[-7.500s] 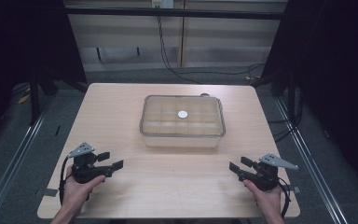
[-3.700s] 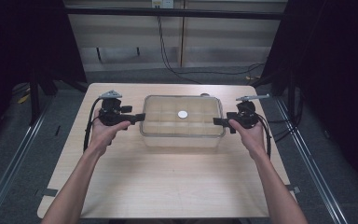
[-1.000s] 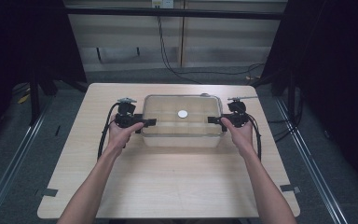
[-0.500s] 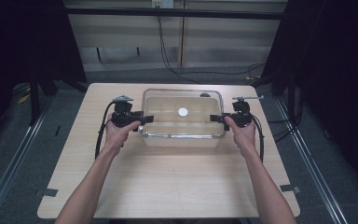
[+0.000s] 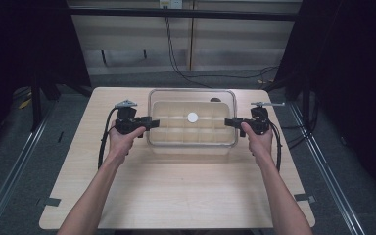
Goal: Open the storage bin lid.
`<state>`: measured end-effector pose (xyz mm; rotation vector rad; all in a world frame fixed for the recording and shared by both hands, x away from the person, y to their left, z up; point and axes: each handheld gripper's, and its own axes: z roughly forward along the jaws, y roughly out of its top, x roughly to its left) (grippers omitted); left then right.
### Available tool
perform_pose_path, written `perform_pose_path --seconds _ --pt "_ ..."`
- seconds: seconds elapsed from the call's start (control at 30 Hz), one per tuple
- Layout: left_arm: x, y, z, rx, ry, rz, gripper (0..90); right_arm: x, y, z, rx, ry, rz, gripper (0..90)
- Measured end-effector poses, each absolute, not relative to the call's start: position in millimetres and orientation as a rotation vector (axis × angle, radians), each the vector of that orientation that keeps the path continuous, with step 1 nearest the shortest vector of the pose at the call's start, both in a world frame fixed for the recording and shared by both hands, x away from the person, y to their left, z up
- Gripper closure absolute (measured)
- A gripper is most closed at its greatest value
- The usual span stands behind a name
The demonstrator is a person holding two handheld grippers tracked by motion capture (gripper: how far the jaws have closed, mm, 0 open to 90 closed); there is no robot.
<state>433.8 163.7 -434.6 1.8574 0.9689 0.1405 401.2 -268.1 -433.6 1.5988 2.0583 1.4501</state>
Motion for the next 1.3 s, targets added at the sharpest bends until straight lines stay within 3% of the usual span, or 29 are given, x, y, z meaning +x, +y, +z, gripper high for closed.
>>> perform_pose_path --seconds 0.13,0.77,1.3 --pt "431.4 165.9 -432.1 1.85 0.961 0.142 54.3 396.9 -269.5 -430.7 1.593 2.046 1.461 57.4" --pt "414.0 172.5 -422.5 1.842 0.932 0.173 62.9 374.7 -272.0 -423.5 1.569 2.022 1.508 66.7" --pt "399.1 176.0 -427.2 1.834 0.917 0.168 68.3 357.1 -270.2 -425.8 1.542 1.981 1.525 67.8"
